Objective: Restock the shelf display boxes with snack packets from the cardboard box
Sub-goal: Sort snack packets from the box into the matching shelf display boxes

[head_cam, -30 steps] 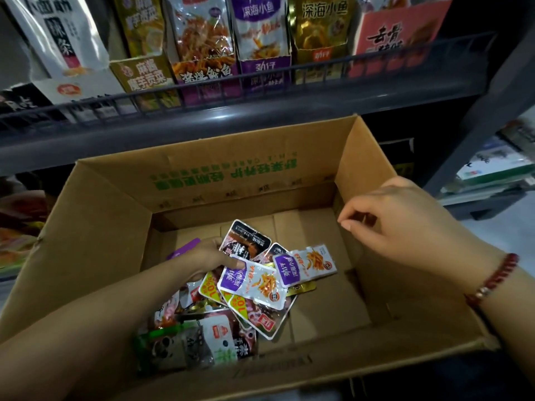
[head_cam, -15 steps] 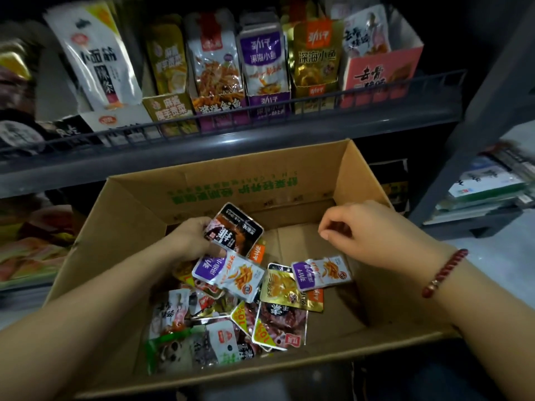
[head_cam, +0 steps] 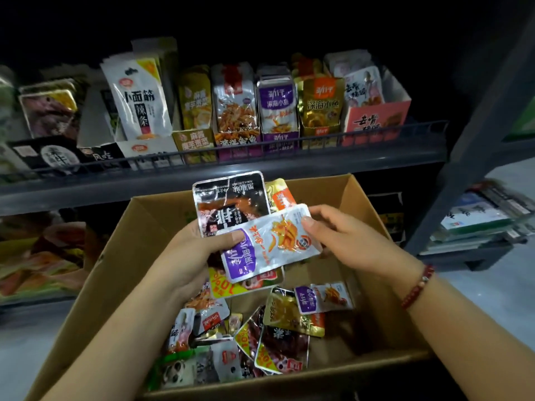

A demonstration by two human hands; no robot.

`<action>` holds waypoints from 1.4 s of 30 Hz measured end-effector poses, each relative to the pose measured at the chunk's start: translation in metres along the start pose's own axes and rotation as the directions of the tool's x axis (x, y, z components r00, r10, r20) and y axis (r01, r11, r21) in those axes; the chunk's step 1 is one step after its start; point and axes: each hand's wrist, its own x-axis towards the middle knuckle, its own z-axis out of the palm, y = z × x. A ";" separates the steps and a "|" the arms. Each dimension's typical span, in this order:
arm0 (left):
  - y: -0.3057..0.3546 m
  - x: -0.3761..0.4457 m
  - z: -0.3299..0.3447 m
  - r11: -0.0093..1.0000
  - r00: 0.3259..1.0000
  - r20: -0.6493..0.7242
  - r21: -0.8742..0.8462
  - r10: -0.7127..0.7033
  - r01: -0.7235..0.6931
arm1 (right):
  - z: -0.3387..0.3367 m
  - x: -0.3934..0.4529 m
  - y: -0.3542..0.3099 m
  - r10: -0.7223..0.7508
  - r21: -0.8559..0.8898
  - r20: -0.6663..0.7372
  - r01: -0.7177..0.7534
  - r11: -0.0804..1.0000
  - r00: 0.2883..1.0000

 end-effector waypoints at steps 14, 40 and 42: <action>0.002 -0.020 0.016 0.918 0.993 0.055 -0.378 -0.108 0.121 | 0.024 0.021 -0.010 -0.010 0.433 -0.277 0.134 0.891 0.961; 0.009 -0.018 0.019 0.992 0.993 -0.042 0.061 0.113 -0.110 | 0.023 0.019 -0.018 -0.076 -0.095 -0.228 0.056 0.994 0.971; 0.013 -0.014 0.023 0.996 0.994 -0.050 0.016 0.093 -0.092 | 0.019 0.020 -0.019 -0.062 -0.050 -0.265 0.051 0.997 0.962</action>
